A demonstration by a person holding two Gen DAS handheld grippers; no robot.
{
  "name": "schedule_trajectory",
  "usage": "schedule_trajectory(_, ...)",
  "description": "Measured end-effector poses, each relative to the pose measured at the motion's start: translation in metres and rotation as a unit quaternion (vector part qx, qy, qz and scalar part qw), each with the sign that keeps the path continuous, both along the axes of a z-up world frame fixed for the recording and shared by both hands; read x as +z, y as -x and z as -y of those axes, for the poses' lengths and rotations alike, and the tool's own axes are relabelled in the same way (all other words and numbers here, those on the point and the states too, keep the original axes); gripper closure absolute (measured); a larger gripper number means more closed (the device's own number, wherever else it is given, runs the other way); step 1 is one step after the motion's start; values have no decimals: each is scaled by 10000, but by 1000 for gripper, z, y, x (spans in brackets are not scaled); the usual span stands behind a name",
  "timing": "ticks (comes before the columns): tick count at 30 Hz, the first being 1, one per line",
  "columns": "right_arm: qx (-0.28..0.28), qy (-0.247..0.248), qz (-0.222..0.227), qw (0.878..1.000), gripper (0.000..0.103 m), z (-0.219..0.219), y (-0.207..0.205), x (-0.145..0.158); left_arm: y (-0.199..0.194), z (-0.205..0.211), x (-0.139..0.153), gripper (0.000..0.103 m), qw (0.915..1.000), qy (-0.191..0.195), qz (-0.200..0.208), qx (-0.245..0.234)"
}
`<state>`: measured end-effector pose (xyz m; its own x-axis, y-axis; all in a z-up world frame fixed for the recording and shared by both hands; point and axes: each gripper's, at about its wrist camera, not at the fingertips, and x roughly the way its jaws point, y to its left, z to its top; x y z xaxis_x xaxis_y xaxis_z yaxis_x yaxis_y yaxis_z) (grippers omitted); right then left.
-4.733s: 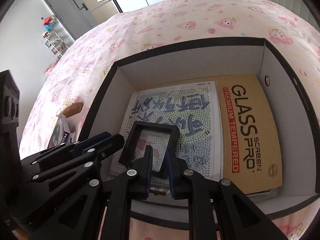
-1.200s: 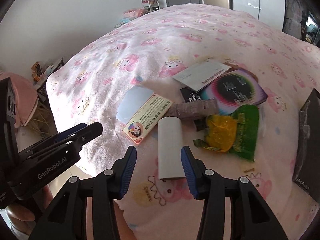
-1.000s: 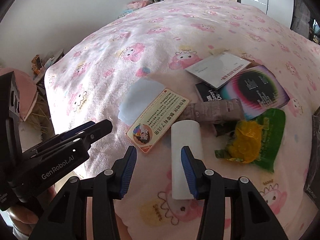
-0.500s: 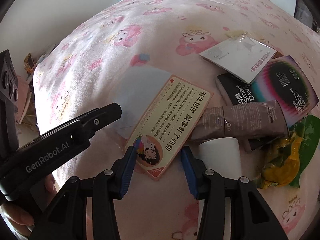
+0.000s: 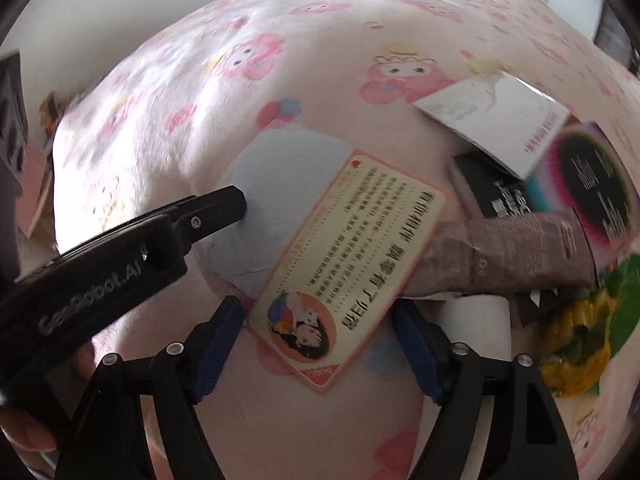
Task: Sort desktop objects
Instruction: 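Grasp the edge of the paper card and sticker sheet with the right gripper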
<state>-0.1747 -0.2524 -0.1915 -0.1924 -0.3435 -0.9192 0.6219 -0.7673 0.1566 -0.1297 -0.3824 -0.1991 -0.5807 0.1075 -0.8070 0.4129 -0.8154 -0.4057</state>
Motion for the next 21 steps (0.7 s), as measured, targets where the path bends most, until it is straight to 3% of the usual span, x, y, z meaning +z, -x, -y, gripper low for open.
schedule_trajectory(2, -12, 207, -25, 9998, 37, -4, -1, 9, -8, -5, 5, 88, 10000, 76, -51, -14)
schedule_trajectory(4, -27, 411, -69, 9991, 60, -9, -3, 20, -16, -10, 13, 91, 9998, -51, -185, -106)
schedule_trajectory(7, 110, 631, -194, 9978, 73, -15, -12, 37, -25, -18, 25, 91, 9985, -286, -417, -199)
schedule_trajectory(11, 110, 663, -294, 9973, 75, -24, -19, 48, -23, -17, 24, 91, 9996, -61, -255, -46)
schedule_trajectory(13, 64, 661, -299, 9973, 79, -25, -18, 50, -22, -6, 16, 85, 9997, -177, -174, 70)
schedule_trajectory(15, 26, 676, -284, 9973, 80, -26, -18, 51, -22, 3, 7, 68, 9996, -196, -96, 188)
schedule_trajectory(21, -59, 531, -186, 9984, 80, -18, -7, 33, -5, 11, -10, 58, 9997, -248, -5, 89)
